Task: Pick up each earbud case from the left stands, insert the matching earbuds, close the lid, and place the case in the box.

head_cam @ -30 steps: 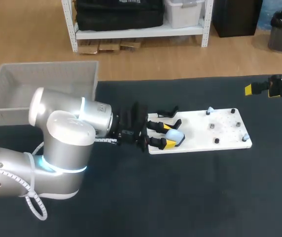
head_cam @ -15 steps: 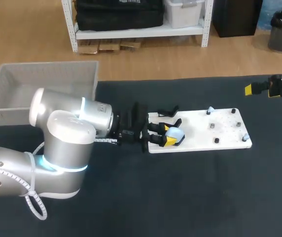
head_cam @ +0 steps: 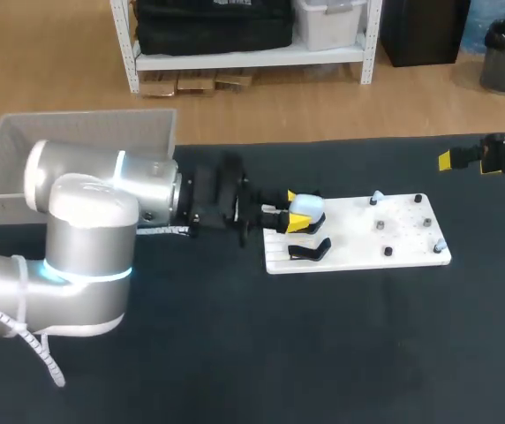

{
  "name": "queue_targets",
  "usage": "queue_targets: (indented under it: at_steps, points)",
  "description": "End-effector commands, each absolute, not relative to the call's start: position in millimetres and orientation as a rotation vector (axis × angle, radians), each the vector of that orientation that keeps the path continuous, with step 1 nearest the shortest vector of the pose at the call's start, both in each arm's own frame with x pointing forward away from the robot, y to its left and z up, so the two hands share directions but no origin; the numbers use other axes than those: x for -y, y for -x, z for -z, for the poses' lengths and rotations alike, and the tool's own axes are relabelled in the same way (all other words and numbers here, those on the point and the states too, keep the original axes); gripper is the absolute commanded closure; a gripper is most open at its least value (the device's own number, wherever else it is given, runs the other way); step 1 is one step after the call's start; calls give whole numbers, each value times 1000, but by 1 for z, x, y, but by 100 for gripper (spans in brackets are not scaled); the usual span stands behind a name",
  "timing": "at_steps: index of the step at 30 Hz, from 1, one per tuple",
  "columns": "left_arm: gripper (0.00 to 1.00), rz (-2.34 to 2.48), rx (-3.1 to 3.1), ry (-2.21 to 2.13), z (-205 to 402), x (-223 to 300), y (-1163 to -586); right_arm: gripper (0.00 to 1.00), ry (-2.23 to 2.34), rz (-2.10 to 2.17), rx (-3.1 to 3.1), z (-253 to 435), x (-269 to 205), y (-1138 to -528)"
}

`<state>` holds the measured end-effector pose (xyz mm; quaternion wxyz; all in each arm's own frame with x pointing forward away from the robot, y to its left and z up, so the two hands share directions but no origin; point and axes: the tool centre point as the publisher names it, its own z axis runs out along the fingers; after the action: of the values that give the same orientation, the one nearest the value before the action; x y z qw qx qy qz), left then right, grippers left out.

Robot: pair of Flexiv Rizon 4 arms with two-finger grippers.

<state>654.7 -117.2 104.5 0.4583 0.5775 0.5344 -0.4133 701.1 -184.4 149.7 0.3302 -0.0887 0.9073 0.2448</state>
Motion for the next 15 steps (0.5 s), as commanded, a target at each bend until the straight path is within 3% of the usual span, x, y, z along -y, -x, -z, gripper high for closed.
queue_targets:
  at_steps: [1,15]
  points:
    - [100,1006,-1292,-1397,-121,110,-647,0,233,-639,-2373,-150,185,-701]
    - [100,1009,-1292,-1389,-131,105,-650,0,233,-639,-2373,-150,185,-701]
